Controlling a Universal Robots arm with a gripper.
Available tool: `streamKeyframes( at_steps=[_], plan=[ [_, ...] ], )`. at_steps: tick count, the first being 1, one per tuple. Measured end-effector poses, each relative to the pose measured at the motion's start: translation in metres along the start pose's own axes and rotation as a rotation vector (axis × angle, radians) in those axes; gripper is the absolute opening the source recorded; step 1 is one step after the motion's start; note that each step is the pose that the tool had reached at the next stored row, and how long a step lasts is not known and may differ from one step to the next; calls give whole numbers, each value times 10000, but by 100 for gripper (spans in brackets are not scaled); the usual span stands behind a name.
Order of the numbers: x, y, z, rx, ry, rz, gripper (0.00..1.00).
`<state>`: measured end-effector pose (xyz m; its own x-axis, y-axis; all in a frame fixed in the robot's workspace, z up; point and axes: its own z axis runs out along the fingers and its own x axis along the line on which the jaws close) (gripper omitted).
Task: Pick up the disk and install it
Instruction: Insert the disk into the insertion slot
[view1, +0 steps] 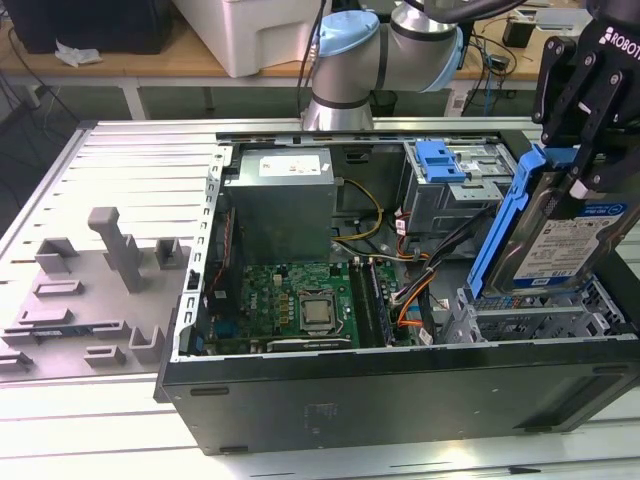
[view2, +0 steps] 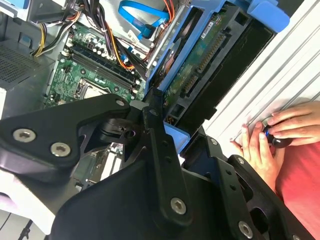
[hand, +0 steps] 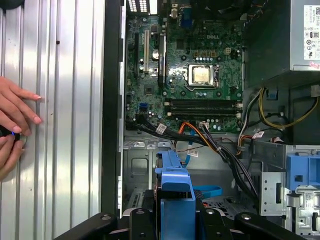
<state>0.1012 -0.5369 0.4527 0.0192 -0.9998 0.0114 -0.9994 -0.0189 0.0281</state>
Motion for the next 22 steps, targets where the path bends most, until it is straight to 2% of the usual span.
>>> streamKeyframes(
  at_steps=[22],
  plan=[
    [1,-1,49,1,-1,-1,37]
  ],
)
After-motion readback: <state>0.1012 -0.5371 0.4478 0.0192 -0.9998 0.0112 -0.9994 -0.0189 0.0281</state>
